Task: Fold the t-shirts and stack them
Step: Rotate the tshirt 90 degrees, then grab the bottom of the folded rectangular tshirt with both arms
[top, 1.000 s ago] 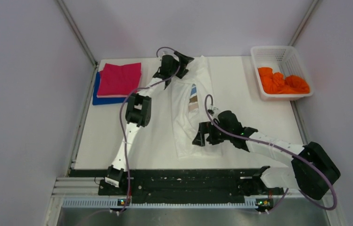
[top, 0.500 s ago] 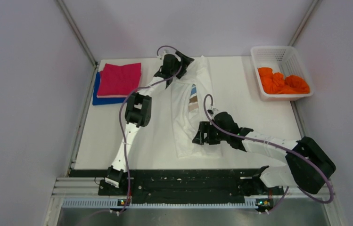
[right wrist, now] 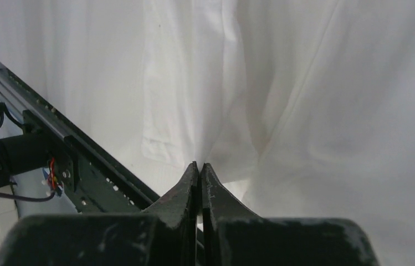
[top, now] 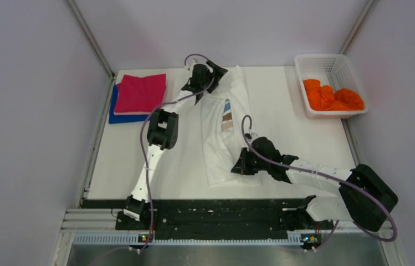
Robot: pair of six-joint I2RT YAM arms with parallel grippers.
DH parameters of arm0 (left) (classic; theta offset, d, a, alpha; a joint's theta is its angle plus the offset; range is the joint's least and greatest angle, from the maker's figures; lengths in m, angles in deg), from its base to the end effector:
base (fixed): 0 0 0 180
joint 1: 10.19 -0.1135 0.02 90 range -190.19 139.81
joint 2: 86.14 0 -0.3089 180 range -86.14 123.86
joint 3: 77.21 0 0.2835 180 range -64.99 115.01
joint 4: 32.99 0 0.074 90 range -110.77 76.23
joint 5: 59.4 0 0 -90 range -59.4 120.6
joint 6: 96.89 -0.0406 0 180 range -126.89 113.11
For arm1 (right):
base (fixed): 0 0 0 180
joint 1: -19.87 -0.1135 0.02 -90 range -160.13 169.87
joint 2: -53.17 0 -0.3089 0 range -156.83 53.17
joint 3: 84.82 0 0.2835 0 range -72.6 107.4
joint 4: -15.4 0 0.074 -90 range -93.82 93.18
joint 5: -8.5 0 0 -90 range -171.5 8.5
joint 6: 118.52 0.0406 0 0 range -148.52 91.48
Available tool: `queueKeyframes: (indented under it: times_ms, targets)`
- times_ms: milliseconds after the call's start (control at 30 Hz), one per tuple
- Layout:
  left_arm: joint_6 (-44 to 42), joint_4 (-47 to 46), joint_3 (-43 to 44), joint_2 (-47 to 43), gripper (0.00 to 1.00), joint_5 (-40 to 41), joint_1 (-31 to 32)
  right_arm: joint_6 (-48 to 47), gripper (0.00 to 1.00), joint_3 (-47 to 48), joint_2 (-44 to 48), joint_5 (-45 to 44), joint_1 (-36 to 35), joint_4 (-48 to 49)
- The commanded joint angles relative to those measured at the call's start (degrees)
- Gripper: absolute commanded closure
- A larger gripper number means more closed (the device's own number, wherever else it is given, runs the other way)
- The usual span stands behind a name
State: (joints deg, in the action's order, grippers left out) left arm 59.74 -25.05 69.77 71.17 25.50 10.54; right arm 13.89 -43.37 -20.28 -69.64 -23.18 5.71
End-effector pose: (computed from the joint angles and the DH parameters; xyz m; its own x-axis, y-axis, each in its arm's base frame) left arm 0.6465 -0.2485 0.1459 -0.5124 -0.7837 -0.3511 -0.0980 0.4595 -0.8827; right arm 0.1824 0.1818 0.1837 -0.8851 0.0764 -0.4592 -0.2483 0.7569 0.6046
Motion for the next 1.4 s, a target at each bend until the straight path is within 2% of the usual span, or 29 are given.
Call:
queueKeyframes:
  times_ms: [0,200,233,267,333,367,500,567,633,733,800,900,1000,1133,1200,1267,1367]
  targets:
    - [-4.21,3.18,-0.12,-3.25,0.01,4.32,-0.26,5.13,1.00,-4.82,4.82,0.61,-2.43,0.20]
    - [-5.39,4.01,-0.29,-3.51,0.01,4.39,-0.38,8.94,1.00,-10.04,8.88,-0.78,-2.92,-0.32]
    - [-5.56,4.01,-0.26,-3.52,0.01,4.03,-0.35,9.15,0.97,-10.51,9.18,-0.83,-2.95,-0.17]
    - [-5.67,4.01,-0.25,-3.63,0.01,3.51,-0.34,9.13,0.90,-10.61,9.45,-1.05,-2.93,-0.32]
    - [-6.09,3.84,-0.25,-4.01,0.01,1.89,-0.34,8.30,0.63,-9.73,9.95,-2.31,-2.94,-1.68]
    - [-6.34,3.90,-0.20,-4.46,0.01,1.22,-0.36,7.82,0.58,-8.88,10.25,-3.08,-2.94,-2.36]
    - [-8.87,4.01,-0.20,-8.31,0.01,-1.69,-0.27,6.49,0.53,-6.25,14.46,-3.82,-2.99,-5.64]
    - [-10.40,6.06,-0.12,-11.80,0.01,-3.98,-0.20,5.54,0.48,-4.89,17.89,-5.16,-2.93,-8.34]
    - [-12.28,7.61,-0.32,-15.91,0.01,-9.28,-0.03,3.08,0.42,-3.52,21.38,-8.50,-2.92,-11.85]
    - [-16.65,11.64,-3.13,-24.73,0.01,-14.81,1.41,0.40,0.18,-0.97,25.28,-17.03,-2.86,-19.49]
    - [-22.00,17.23,-6.67,-33.53,0.01,-14.24,3.21,-1.31,0.03,0.60,26.72,-20.35,-2.89,-22.85]
    - [-27.73,28.07,-18.11,-46.75,0.01,-5.77,6.34,-1.70,0.01,1.67,28.21,-24.99,-2.71,-26.26]
    - [-29.44,34.10,-36.38,-60.57,0.01,5.08,10.50,0.46,0.01,1.08,28.95,-29.91,-1.07,-28.60]
    - [-25.78,34.91,-61.94,-77.23,0.01,13.90,17.53,3.00,0.05,-1.76,28.49,-24.70,3.97,-29.23]
    - [-20.89,34.96,-72.27,-83.15,0.01,12.15,20.21,3.67,0.10,-3.20,28.17,-23.01,5.17,-29.15]
    - [-17.44,31.61,-81.35,-87.00,0.01,6.17,22.08,3.73,0.20,-4.32,27.90,-21.53,5.32,-28.71]
    - [-13.23,23.78,-91.38,-88.15,0.02,-1.28,26.51,4.42,0.25,-5.99,27.66,-20.26,5.39,-28.04]
